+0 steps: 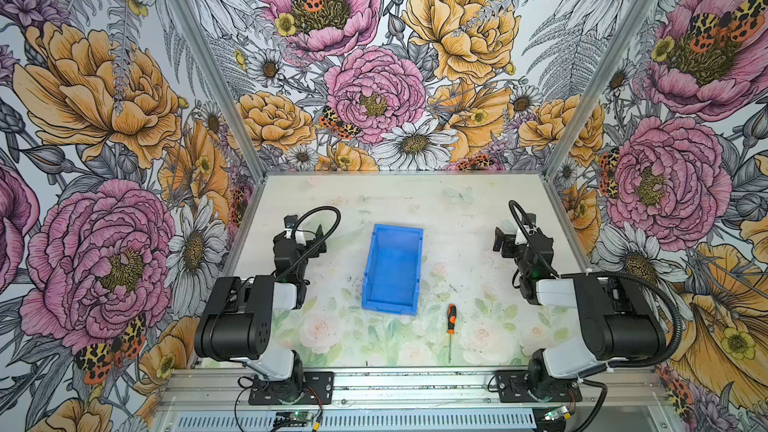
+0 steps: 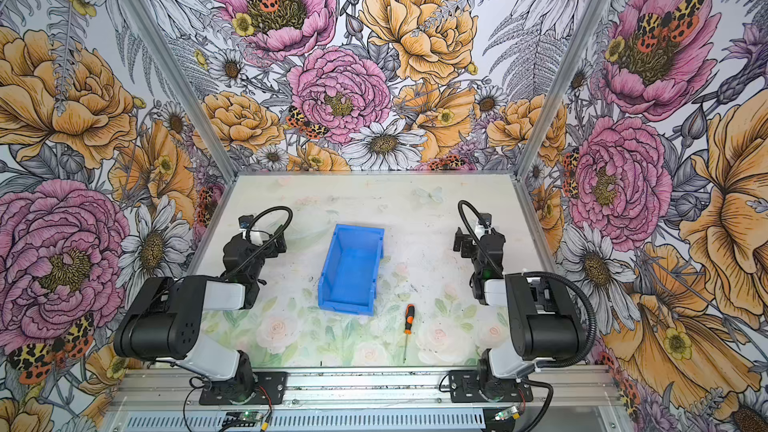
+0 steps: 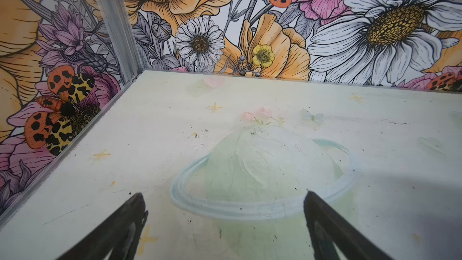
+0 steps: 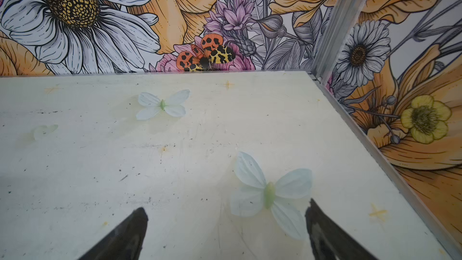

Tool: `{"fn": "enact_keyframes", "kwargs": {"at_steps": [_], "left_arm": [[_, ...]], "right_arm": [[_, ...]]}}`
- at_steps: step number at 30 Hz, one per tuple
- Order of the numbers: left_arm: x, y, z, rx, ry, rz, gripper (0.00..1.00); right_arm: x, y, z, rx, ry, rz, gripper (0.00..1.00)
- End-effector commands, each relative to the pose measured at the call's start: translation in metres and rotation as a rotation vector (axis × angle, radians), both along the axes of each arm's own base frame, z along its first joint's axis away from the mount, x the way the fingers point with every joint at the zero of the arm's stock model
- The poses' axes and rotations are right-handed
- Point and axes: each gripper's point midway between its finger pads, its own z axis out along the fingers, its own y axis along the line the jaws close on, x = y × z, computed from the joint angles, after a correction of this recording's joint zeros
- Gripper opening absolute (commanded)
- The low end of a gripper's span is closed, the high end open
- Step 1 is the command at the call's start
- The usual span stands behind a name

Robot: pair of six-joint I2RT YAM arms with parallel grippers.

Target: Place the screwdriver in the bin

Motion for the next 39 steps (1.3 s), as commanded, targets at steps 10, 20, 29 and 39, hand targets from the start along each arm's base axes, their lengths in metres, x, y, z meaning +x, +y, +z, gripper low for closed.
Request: {"fn": "enact_keyframes", "kwargs": {"at_steps": [10, 20, 29, 39], "left_arm": [[0.0021, -0.0008, 0.0058, -0.007, -0.018, -0.014, 0.99], [0.0021, -0.0009, 0.0054, -0.007, -0.018, -0.015, 0.99], [0.0021, -0.0001, 0.0056, -0.01, -0.018, -0.014, 0.99], [0.0022, 0.0006, 0.0056, -0.011, -0.018, -0.012, 0.99]], "right_arm": [[0.0012, -0.0001, 0.0065, 0.003, -0.032, 0.013, 1.0], [0.001, 0.0001, 0.0058, 0.002, -0.03, 0.014, 0.99], [0.0019, -0.001, 0.0058, 0.005, -0.027, 0.01, 0.99], [0.0012, -0.0015, 0.0068, 0.005, -0.033, 0.009, 0.99]]}}
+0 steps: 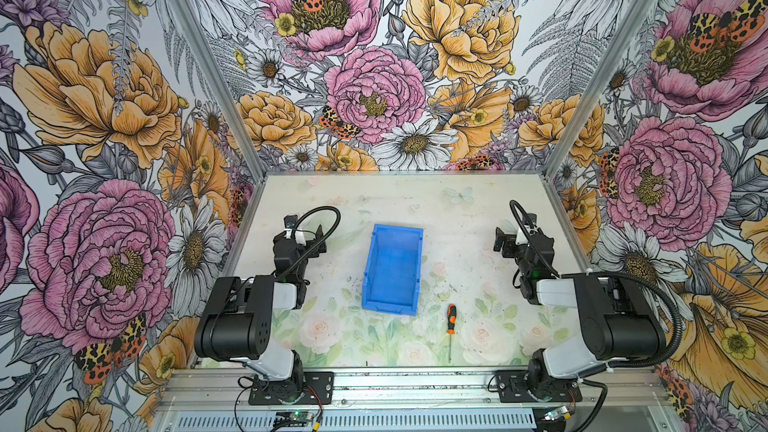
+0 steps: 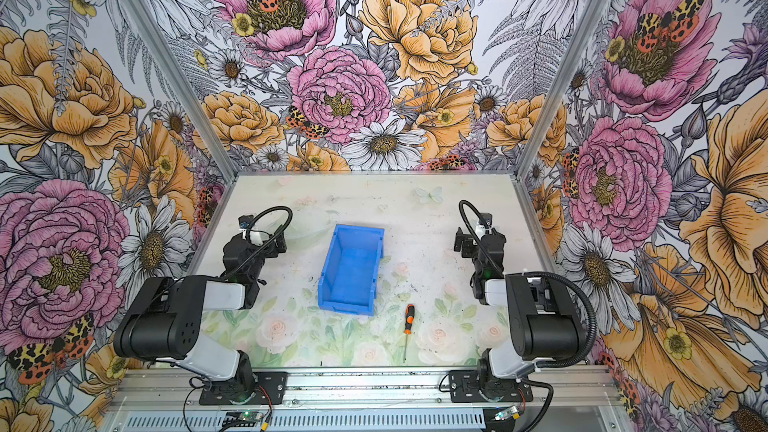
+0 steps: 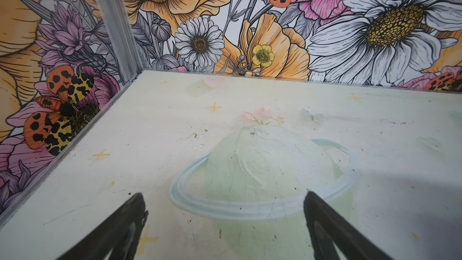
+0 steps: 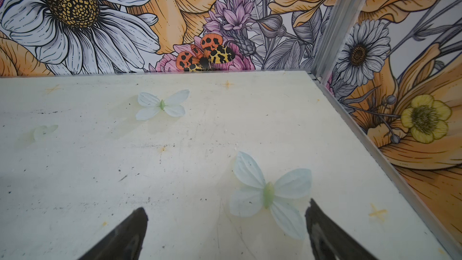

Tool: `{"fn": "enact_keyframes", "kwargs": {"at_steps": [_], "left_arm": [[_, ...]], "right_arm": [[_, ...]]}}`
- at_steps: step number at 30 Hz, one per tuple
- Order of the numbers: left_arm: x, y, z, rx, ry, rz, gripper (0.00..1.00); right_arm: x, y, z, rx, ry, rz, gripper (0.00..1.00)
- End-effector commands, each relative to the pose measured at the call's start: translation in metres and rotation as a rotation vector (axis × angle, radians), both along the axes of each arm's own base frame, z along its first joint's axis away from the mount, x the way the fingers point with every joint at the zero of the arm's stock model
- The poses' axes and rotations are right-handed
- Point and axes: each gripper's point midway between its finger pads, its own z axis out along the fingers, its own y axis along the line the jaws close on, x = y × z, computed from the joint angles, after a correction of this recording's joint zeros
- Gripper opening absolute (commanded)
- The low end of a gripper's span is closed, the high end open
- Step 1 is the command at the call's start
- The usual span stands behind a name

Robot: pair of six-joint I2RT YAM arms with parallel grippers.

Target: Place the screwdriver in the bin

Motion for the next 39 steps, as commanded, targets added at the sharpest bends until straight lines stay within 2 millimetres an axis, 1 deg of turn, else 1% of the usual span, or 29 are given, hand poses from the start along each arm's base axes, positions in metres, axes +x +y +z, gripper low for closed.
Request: {"fn": "enact_keyframes", "kwargs": {"at_steps": [1, 2, 4, 5, 9, 13, 16, 18, 21, 23, 27, 28, 31, 33, 36, 39], "left_arm": [[0.002, 0.0, 0.006, -0.01, -0.018, -0.012, 0.99], [0.002, 0.0, 0.006, -0.011, -0.019, -0.014, 0.99], [0.002, 0.001, 0.01, -0.015, -0.019, -0.018, 0.98], [0.001, 0.003, 0.013, -0.019, -0.019, -0.011, 0.99], [0.0, 0.012, 0.022, -0.049, 0.001, 0.02, 0.99], [-0.005, 0.013, 0.027, -0.063, 0.039, 0.017, 0.99], [-0.013, 0.016, 0.024, -0.05, 0.107, 0.04, 0.99], [-0.017, 0.022, 0.026, -0.035, 0.15, 0.099, 0.99], [-0.021, 0.027, 0.033, -0.084, 0.195, 0.178, 0.99], [-0.024, 0.025, 0.039, -0.137, 0.216, 0.191, 0.99], [-0.027, 0.008, 0.055, -0.266, 0.222, 0.13, 0.99], [-0.03, 0.003, 0.058, -0.29, 0.225, 0.11, 0.99], [-0.037, -0.008, 0.064, -0.344, 0.253, 0.066, 0.99], [-0.042, -0.017, 0.068, -0.377, 0.28, 0.033, 0.99], [-0.051, -0.032, 0.074, -0.403, 0.314, -0.029, 0.99], [-0.064, -0.055, 0.074, -0.38, 0.35, -0.101, 0.99]], "right_arm": [[0.001, 0.001, 0.008, -0.001, -0.037, 0.008, 1.0], [0.001, -0.001, 0.009, 0.0, -0.033, -0.008, 1.0], [0.0, -0.011, 0.017, 0.002, -0.02, -0.068, 0.99], [0.0, -0.013, 0.021, 0.003, -0.018, -0.081, 1.0], [-0.008, -0.01, 0.035, -0.003, -0.037, -0.07, 0.99], [-0.018, -0.012, 0.052, 0.016, -0.05, -0.103, 1.0], [-0.024, -0.01, 0.06, 0.031, -0.012, -0.121, 0.99], [-0.028, -0.007, 0.062, 0.047, 0.029, -0.127, 1.0], [-0.032, 0.009, 0.065, 0.047, 0.084, -0.09, 0.99], [-0.034, 0.019, 0.07, 0.051, 0.109, -0.081, 0.99], [-0.043, 0.04, 0.081, 0.072, 0.199, -0.057, 1.0], [-0.044, 0.047, 0.086, 0.083, 0.212, -0.045, 0.99], [-0.053, 0.069, 0.095, 0.111, 0.264, 0.014, 0.99], [-0.06, 0.083, 0.093, 0.125, 0.318, 0.056, 0.99], [-0.07, 0.103, 0.078, 0.158, 0.402, 0.118, 0.99], [-0.08, 0.12, 0.064, 0.194, 0.442, 0.16, 1.0]]}}
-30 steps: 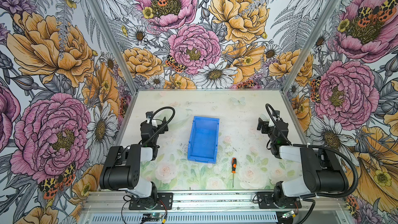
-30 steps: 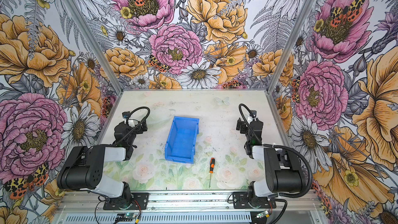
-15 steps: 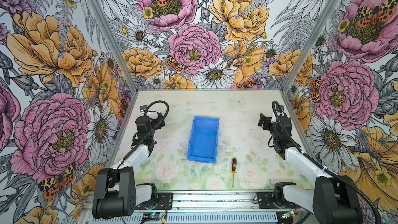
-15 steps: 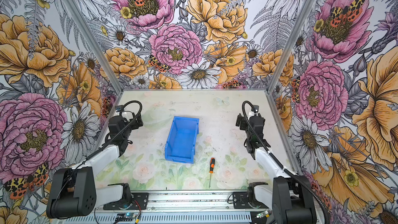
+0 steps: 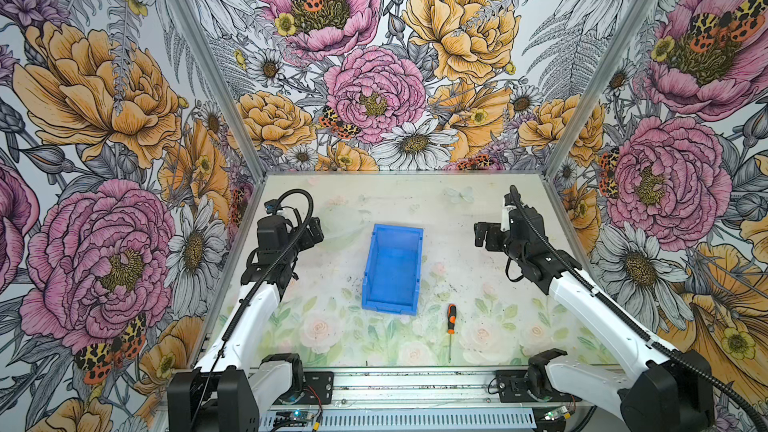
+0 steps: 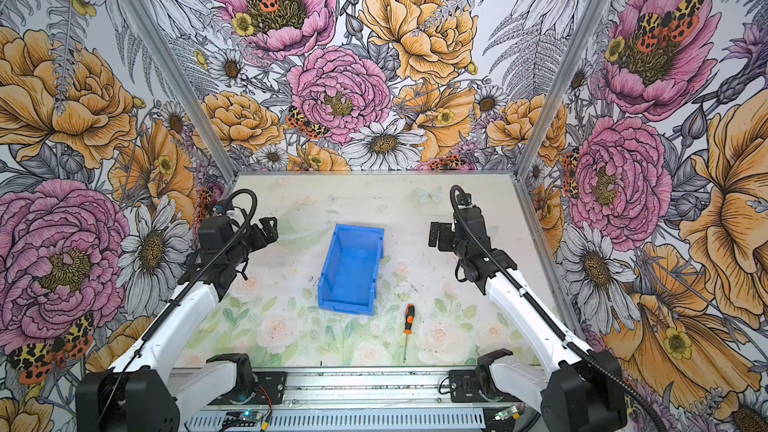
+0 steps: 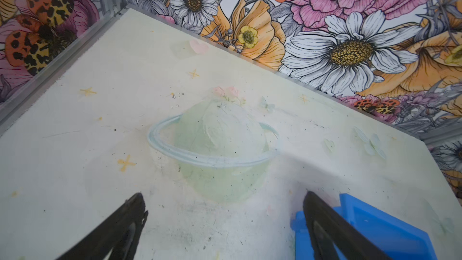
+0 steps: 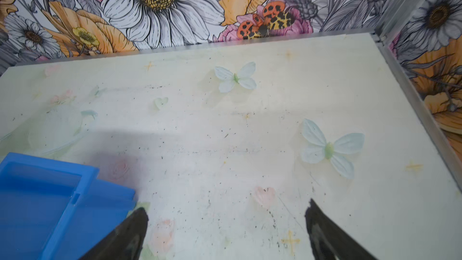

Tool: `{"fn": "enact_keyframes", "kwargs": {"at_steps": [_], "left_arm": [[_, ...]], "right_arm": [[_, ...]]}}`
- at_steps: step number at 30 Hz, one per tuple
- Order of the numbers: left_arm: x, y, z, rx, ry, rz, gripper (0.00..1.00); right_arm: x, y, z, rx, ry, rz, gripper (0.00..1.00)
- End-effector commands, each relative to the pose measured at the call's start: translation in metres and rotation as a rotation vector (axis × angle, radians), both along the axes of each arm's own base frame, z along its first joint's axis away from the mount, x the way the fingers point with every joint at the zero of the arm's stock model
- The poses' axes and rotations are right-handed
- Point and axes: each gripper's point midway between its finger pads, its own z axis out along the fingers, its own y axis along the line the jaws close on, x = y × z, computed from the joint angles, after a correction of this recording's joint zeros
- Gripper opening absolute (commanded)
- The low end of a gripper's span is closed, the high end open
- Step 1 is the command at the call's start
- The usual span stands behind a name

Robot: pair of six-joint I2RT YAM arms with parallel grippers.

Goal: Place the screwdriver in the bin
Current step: 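Move the right gripper toward the screwdriver handle while the left arm nears the bin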

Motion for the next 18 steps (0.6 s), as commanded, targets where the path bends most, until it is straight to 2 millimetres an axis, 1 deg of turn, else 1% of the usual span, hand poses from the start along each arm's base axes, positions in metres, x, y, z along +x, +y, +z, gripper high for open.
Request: {"fn": "enact_keyframes", "kwargs": {"at_steps": [1, 4, 8, 10, 13, 15, 18], "left_arm": [[-0.021, -0.036, -0.003, -0.027, 0.075, -0.127, 0.99], [-0.04, -0.06, -0.006, 0.023, 0.128, -0.187, 0.99], [-0.067, -0.09, -0.003, 0.002, 0.169, -0.243, 0.99], [-0.079, -0.099, -0.008, 0.008, 0.207, -0.264, 0.99], [-0.095, -0.119, -0.01, 0.017, 0.228, -0.307, 0.99], [-0.105, -0.13, -0.01, 0.018, 0.219, -0.319, 0.99], [-0.116, -0.142, -0.013, 0.017, 0.213, -0.336, 0.99]], "right_arm": [[-0.023, 0.016, -0.028, 0.046, 0.125, 0.034, 1.0], [-0.032, 0.026, -0.039, 0.055, 0.155, 0.069, 1.0], [-0.044, 0.029, -0.049, 0.078, 0.222, 0.083, 1.0], [-0.051, 0.032, -0.053, 0.103, 0.242, 0.093, 0.99], [-0.06, 0.041, -0.061, 0.15, 0.278, 0.123, 0.99], [-0.066, 0.046, -0.07, 0.156, 0.312, 0.154, 0.99], [-0.075, 0.049, -0.081, 0.162, 0.374, 0.167, 0.99]]}}
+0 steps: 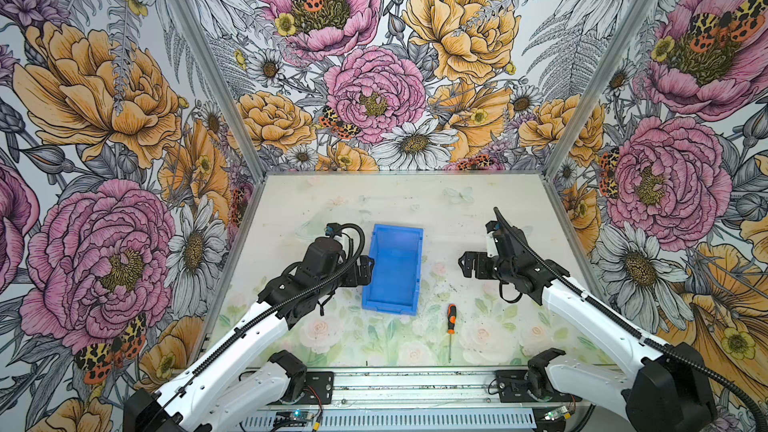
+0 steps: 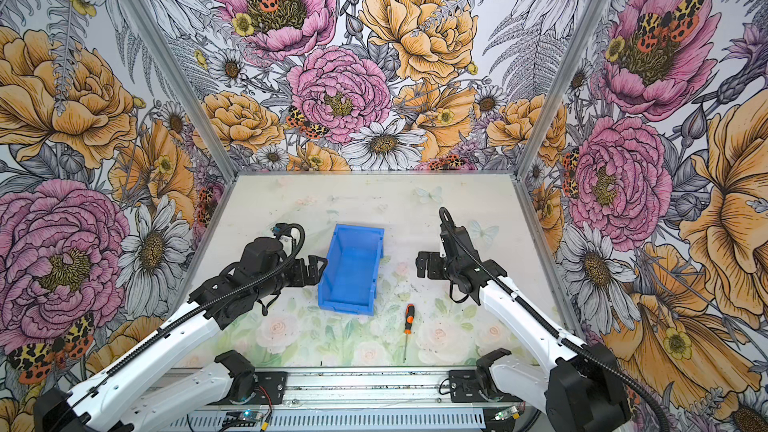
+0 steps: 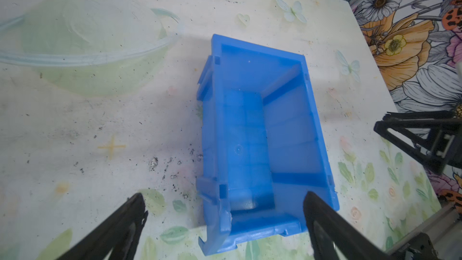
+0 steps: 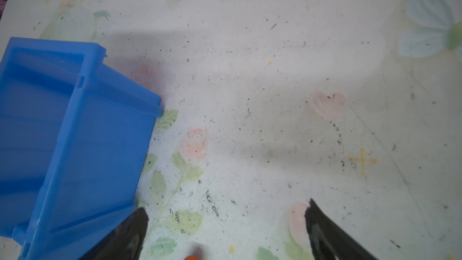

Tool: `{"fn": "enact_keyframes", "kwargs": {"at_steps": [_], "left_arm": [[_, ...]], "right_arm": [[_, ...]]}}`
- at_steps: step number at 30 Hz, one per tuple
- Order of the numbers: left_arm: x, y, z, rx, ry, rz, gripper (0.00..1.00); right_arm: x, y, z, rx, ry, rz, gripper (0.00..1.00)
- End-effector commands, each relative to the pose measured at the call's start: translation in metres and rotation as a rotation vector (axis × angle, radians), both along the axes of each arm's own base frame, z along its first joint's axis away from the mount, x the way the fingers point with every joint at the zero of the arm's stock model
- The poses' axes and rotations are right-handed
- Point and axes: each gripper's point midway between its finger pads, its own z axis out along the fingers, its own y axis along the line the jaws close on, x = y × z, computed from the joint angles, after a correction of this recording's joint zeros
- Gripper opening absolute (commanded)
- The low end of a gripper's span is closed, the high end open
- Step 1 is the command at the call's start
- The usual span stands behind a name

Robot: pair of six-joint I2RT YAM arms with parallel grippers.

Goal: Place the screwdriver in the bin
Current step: 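Move the right gripper toward the screwdriver handle while the left arm nears the bin, then lower the right gripper and close it on the orange screwdriver handle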

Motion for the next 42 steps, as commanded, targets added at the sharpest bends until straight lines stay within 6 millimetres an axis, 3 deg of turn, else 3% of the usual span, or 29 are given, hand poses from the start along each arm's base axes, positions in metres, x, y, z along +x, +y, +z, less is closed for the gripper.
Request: {"fn": "enact_keyframes", "kwargs": {"at_steps": [1, 4, 11, 14, 20, 31, 39, 42], "left_arm": [[-0.009, 0.004, -0.004, 0.014, 0.002, 0.061, 0.99], [-0.016, -0.006, -0.002, 0.022, -0.012, 0.01, 0.99], [-0.033, -0.024, -0.004, 0.017, 0.0, -0.143, 0.99], [-0.043, -0.03, -0.001, -0.004, 0.02, -0.201, 0.99], [-0.055, -0.027, -0.007, -0.033, 0.02, -0.21, 0.99], [-0.059, -0.023, -0.01, -0.074, 0.008, -0.18, 0.99], [-0.057, -0.016, -0.008, -0.07, -0.02, -0.154, 0.99], [-0.058, -0.016, -0.008, -0.074, -0.021, -0.15, 0.99]], "right_arm": [[-0.014, 0.01, -0.008, 0.048, 0.075, 0.025, 0.99], [-0.019, 0.013, -0.011, 0.072, 0.094, 0.019, 0.99], [-0.033, 0.006, -0.044, 0.018, 0.185, -0.019, 0.99], [-0.039, 0.007, -0.049, 0.009, 0.199, -0.038, 1.0], [-0.051, 0.023, -0.051, -0.008, 0.2, -0.035, 0.98], [-0.065, 0.047, -0.067, -0.096, 0.214, -0.055, 0.95], [-0.075, 0.055, -0.077, -0.126, 0.235, -0.044, 0.83], [-0.077, 0.061, -0.082, -0.138, 0.255, -0.024, 0.74]]}}
